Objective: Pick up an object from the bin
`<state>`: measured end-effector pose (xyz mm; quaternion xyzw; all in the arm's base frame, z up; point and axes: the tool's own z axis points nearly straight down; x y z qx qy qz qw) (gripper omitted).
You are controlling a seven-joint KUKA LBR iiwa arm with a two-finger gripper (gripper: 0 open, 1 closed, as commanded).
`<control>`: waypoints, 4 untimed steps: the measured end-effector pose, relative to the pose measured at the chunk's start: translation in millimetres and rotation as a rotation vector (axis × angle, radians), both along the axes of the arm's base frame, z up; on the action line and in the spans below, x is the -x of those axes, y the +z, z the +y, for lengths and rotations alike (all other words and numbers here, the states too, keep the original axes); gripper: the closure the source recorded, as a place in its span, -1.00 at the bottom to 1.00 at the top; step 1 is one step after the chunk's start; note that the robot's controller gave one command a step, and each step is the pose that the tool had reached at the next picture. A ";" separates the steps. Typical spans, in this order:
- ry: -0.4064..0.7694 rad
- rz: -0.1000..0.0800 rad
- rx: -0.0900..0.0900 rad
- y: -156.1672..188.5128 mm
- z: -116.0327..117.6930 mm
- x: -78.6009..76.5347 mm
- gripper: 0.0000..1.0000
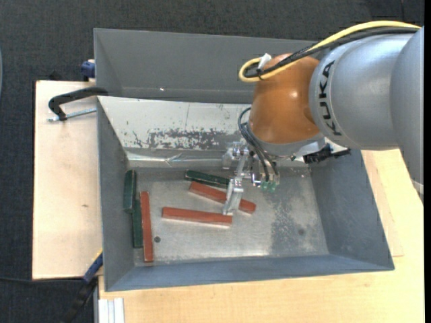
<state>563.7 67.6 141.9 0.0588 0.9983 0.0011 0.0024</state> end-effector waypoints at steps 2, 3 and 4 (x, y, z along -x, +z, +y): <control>-0.117 0.004 -0.002 -65.0 -13.9 -2.1 1.00; -0.004 0.003 -0.002 -52.7 -26.2 3.8 1.00; -0.041 -0.004 -0.004 11.1 43.2 6.9 -1.00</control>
Offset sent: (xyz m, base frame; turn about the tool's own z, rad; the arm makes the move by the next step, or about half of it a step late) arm 0.0000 0.0000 0.0000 0.0000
